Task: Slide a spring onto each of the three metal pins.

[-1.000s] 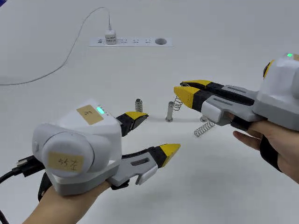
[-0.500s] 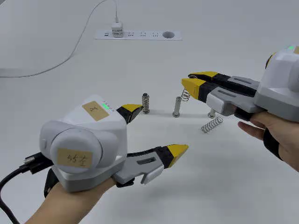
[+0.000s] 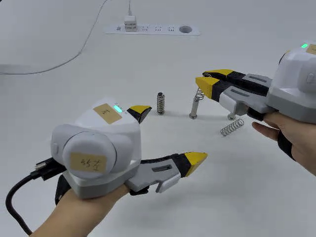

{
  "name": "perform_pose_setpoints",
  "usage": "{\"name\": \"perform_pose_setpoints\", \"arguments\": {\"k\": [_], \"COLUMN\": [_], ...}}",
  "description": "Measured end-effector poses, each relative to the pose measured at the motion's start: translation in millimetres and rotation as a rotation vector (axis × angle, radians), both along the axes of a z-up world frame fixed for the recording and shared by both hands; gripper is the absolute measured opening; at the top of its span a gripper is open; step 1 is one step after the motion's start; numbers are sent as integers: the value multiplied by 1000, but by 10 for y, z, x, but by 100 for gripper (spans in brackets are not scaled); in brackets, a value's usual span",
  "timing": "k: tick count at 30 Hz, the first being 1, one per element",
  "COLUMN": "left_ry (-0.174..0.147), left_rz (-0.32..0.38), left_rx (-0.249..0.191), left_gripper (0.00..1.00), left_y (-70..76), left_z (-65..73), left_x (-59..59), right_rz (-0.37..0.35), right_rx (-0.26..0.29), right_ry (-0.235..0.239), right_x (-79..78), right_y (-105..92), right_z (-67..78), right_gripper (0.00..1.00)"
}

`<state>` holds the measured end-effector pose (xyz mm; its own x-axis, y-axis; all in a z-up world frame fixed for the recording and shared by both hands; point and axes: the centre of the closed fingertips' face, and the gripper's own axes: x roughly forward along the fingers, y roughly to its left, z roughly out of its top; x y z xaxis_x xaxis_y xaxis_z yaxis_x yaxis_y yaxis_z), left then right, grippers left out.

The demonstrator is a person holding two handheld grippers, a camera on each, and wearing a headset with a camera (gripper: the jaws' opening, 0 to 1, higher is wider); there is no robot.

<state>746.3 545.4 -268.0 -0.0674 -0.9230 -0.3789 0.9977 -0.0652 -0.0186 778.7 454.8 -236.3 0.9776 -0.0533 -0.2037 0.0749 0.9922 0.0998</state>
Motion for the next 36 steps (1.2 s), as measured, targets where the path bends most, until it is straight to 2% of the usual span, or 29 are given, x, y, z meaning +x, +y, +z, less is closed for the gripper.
{"name": "perform_pose_setpoints", "arguments": {"k": [18,27,36], "left_ry": [15,8,14], "left_rz": [9,11,14], "left_rx": [8,16,18], "left_gripper": [79,80,79], "left_y": [15,20,26], "left_z": [-40,-61,-72], "left_x": [29,54,53], "right_rz": [-14,-16,-23], "right_rx": [-13,-22,-41], "right_ry": [38,61,96], "right_x": [62,73,87], "right_y": [-28,-19,-17], "right_z": [-164,-235,-360], "right_gripper": [12,12,12]}}
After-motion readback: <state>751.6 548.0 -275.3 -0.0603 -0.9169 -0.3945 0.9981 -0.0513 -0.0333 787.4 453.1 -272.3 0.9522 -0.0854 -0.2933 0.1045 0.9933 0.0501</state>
